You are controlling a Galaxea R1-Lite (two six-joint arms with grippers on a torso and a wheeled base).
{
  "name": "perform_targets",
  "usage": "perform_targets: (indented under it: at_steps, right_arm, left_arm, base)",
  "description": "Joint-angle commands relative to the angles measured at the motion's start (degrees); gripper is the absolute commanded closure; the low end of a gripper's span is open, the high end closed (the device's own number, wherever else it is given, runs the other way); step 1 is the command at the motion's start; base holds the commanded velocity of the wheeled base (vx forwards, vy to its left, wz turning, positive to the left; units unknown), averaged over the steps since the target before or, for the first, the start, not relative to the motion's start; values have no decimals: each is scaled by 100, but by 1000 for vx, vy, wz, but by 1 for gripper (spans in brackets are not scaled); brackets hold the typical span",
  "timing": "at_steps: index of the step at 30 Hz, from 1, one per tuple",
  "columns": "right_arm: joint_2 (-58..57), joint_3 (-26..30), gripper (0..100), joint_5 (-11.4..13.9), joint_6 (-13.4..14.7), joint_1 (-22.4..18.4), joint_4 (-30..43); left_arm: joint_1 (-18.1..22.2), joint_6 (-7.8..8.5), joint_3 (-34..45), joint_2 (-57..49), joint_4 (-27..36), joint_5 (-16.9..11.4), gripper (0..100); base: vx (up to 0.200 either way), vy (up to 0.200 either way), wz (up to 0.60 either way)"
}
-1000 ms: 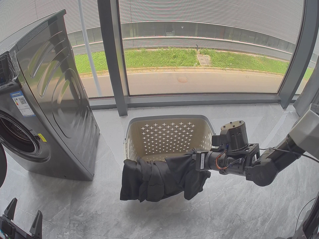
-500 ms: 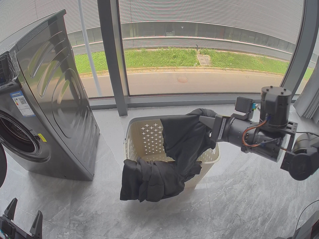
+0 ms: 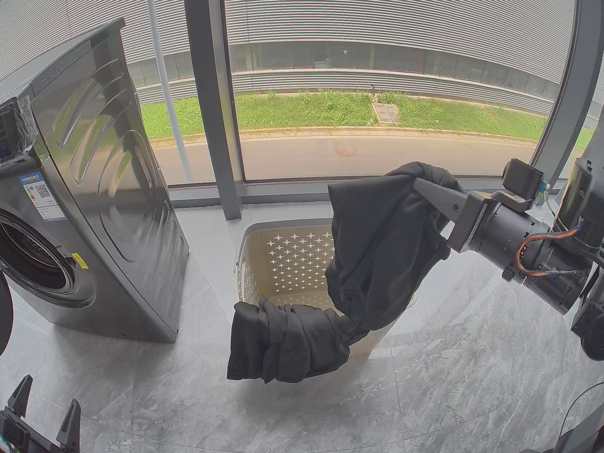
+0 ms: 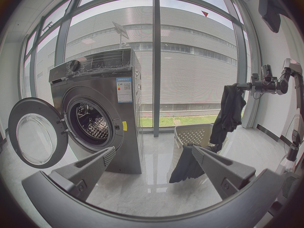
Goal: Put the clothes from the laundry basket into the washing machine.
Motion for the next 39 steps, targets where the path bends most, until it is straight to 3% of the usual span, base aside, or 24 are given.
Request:
perform_targets:
  at_steps: [1,4,6,10,12,17,23,39]
  right_arm:
    - [-105,248,100,-24,-227,-81,-302]
    - [-176,301,100,-50,-245,-178,-495]
    - [-220,354,100,-199,-306,-327,-512]
    - [-246,653,100,-261,-754,-653,-530]
    - [-334,723,100,-287,-833,-670,-512]
    - [-387,723,100,-577,-869,-661,-433]
    - [-413,688,100,-586,-983,-661,-442]
    - [-633,872,100,-621,-1000,-653,-433]
  left_arm:
    - [9,44,101,-96,1,26,0]
    - [0,26,101,-96,1,26,0]
    - [9,9,101,-96,-8,17,0]
    - [0,9,101,-96,-8,17,0]
    - [0,-9,101,-96,-8,17,0]
    - [0,-9,101,-96,-8,17,0]
    - [9,9,101,-96,-8,17,0]
    - [9,0,101,-96,-8,8,0]
  base:
    - [0,0,0]
    - [-67,0,0]
    - [-200,0,0]
    - [-150,0,0]
    - [0,0,0]
    - [0,0,0]
    - [0,0,0]
    - [0,200,0]
